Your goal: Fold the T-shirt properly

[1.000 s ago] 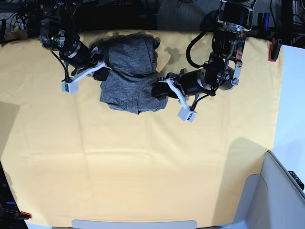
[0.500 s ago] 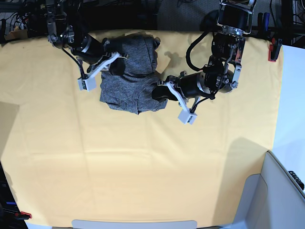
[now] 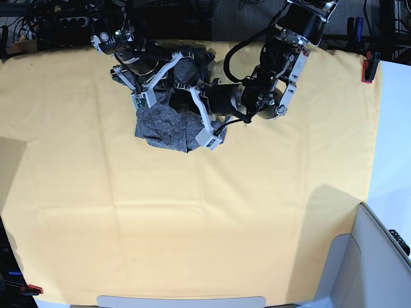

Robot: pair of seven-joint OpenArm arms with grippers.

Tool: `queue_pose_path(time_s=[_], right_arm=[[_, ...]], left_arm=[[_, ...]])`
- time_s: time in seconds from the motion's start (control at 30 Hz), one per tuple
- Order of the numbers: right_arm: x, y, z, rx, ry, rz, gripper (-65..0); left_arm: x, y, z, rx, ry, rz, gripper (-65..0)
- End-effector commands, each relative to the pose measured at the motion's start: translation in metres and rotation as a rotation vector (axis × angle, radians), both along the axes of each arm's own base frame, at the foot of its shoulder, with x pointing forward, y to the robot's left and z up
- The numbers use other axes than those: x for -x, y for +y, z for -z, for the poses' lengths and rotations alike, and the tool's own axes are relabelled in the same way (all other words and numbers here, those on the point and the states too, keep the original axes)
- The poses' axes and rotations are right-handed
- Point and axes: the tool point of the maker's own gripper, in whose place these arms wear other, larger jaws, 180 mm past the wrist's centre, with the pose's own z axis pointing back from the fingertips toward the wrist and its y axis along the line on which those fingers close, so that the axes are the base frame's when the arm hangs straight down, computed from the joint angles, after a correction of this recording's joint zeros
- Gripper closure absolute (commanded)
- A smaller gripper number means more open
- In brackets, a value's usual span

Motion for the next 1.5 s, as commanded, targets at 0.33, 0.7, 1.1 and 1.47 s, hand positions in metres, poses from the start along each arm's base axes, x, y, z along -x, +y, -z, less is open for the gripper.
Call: queue_pose_path(time_s=[0.33,0.7,1.1,1.47], right_arm=[[0.013,-0.006,0.004,0.016,0.017,-0.008,0.0],[0.007,-0.033,0.004,0.048,0.012,0.035,0.0],[-0.044,-0.034,-0.041,-0.214,-0.068,0.130,0.0],[-0.103,-0.055,-0.098,-0.334,-0.272,0.212,0.0]], left_arm=[[-0.047,0.017,0.016,-0.020,-0.027,-0.110,-1.3],[-0.085,0.031,0.029,-0.021,-0.054,-0.240,-1.3],[-0.117,0.031,-0.088,0.150,-0.360,-0.292,-1.3],[-0.042,0.080,-0.057,0.052,-0.146,-0.274,-1.3]])
